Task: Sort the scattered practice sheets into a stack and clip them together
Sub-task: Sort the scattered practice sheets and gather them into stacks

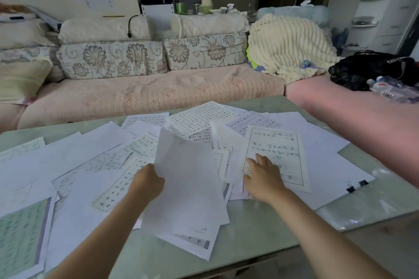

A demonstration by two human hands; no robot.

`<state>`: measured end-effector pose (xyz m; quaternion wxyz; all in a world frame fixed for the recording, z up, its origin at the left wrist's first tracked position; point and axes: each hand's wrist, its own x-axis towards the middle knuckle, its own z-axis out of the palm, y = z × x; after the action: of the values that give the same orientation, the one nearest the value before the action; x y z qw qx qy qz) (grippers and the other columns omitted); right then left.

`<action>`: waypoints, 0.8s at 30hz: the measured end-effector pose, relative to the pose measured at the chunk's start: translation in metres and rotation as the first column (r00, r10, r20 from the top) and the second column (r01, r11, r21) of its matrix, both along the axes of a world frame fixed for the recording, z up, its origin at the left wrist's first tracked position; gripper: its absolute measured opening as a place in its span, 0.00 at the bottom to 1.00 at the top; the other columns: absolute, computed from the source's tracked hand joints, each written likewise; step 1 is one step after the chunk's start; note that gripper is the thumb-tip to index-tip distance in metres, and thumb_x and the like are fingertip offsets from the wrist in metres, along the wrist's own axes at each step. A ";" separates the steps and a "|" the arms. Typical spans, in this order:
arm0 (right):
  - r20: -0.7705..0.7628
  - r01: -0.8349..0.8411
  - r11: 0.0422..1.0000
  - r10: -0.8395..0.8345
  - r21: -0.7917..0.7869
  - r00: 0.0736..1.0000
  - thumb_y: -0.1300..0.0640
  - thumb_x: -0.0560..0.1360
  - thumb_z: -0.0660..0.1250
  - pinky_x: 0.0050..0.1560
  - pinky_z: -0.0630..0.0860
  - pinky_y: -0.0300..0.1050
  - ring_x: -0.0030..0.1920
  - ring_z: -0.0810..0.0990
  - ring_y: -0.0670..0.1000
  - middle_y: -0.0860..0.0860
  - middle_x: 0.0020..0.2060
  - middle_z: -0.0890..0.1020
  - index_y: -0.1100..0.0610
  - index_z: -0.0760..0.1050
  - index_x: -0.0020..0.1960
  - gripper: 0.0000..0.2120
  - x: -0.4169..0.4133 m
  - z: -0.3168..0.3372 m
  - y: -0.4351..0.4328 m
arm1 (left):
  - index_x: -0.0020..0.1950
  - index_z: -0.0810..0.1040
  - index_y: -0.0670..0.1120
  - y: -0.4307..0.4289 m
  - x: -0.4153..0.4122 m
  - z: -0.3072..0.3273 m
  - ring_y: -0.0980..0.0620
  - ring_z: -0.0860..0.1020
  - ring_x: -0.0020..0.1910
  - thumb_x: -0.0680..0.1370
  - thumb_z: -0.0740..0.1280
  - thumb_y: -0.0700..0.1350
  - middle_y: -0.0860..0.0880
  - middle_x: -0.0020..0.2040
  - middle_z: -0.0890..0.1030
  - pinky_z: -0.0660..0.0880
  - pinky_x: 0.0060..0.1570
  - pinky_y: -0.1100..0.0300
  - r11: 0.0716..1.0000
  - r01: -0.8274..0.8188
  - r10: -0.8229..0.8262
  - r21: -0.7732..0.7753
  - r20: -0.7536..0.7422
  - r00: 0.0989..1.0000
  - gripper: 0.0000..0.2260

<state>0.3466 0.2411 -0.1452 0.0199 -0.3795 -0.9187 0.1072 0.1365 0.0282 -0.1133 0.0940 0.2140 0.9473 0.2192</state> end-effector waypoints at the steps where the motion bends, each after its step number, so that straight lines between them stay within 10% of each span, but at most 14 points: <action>1: 0.019 0.022 1.000 -0.021 -0.014 1.000 0.48 0.81 0.54 0.74 0.56 0.60 0.77 0.53 0.57 0.55 0.77 0.56 0.53 0.57 0.78 0.26 0.003 -0.001 0.005 | 0.52 0.74 0.42 -0.005 0.000 -0.003 0.46 0.75 0.44 0.74 0.62 0.38 0.46 0.46 0.78 0.73 0.42 0.56 0.998 -0.012 0.010 -0.065 -0.027 1.000 0.08; 7: 0.052 0.101 0.989 -0.095 -0.112 0.994 0.32 0.76 0.58 0.75 0.51 0.61 0.80 0.47 0.57 0.53 0.80 0.50 0.49 0.54 0.79 0.38 0.016 -0.005 0.021 | 0.73 0.58 0.42 0.002 0.017 -0.013 0.42 0.65 0.67 0.74 0.67 0.46 0.41 0.70 0.64 0.69 0.62 0.50 0.953 -0.019 -0.069 -0.302 -0.279 0.958 0.31; 10: 0.007 0.094 0.993 -0.094 -0.073 0.996 0.30 0.74 0.60 0.72 0.58 0.58 0.76 0.58 0.56 0.51 0.76 0.61 0.48 0.59 0.77 0.38 0.020 -0.007 0.023 | 0.75 0.62 0.51 0.028 0.027 -0.013 0.45 0.61 0.72 0.76 0.65 0.54 0.47 0.75 0.62 0.64 0.68 0.48 0.942 0.275 -0.327 -0.191 -0.350 0.878 0.28; 14: -0.097 0.041 0.993 -0.030 0.107 0.995 0.37 0.77 0.60 0.53 0.71 0.50 0.58 0.76 0.57 0.50 0.56 0.80 0.52 0.74 0.61 0.22 0.023 -0.006 0.022 | 0.72 0.67 0.55 0.062 0.047 -0.021 0.50 0.63 0.71 0.77 0.63 0.59 0.53 0.73 0.65 0.63 0.69 0.49 0.814 0.536 -0.564 -0.225 -0.082 0.822 0.24; 17: -0.265 0.036 0.960 0.040 0.279 0.963 0.52 0.80 0.58 0.31 0.62 0.45 0.34 0.73 0.56 0.47 0.29 0.71 0.54 0.68 0.37 0.13 0.022 -0.006 0.020 | 0.71 0.69 0.54 0.073 0.055 -0.027 0.48 0.65 0.70 0.79 0.59 0.62 0.52 0.71 0.67 0.64 0.68 0.48 0.840 0.495 -0.524 -0.222 -0.098 0.846 0.23; 20: -0.410 -0.013 0.918 0.190 0.396 0.892 0.60 0.74 0.67 0.25 0.49 0.38 0.23 0.64 0.53 0.47 0.23 0.65 0.53 0.62 0.31 0.18 0.014 0.004 0.003 | 0.61 0.75 0.48 0.077 0.060 -0.016 0.45 0.72 0.61 0.81 0.53 0.59 0.48 0.60 0.75 0.69 0.63 0.47 0.881 0.469 -0.469 0.054 -0.021 0.883 0.20; 24: -0.444 -0.255 0.850 0.470 0.461 0.763 0.57 0.74 0.65 0.28 0.63 0.40 0.26 0.75 0.54 0.48 0.28 0.76 0.53 0.72 0.33 0.10 -0.007 0.020 -0.043 | 0.61 0.76 0.45 0.065 0.057 0.013 0.41 0.81 0.54 0.80 0.50 0.65 0.43 0.57 0.80 0.78 0.50 0.51 0.851 0.058 -0.408 0.522 0.587 0.699 0.28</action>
<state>0.3391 0.1985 -0.1248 0.3286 -0.1339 -0.9343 0.0349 0.1937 0.0937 -0.1005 0.4071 0.2571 0.7283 0.4876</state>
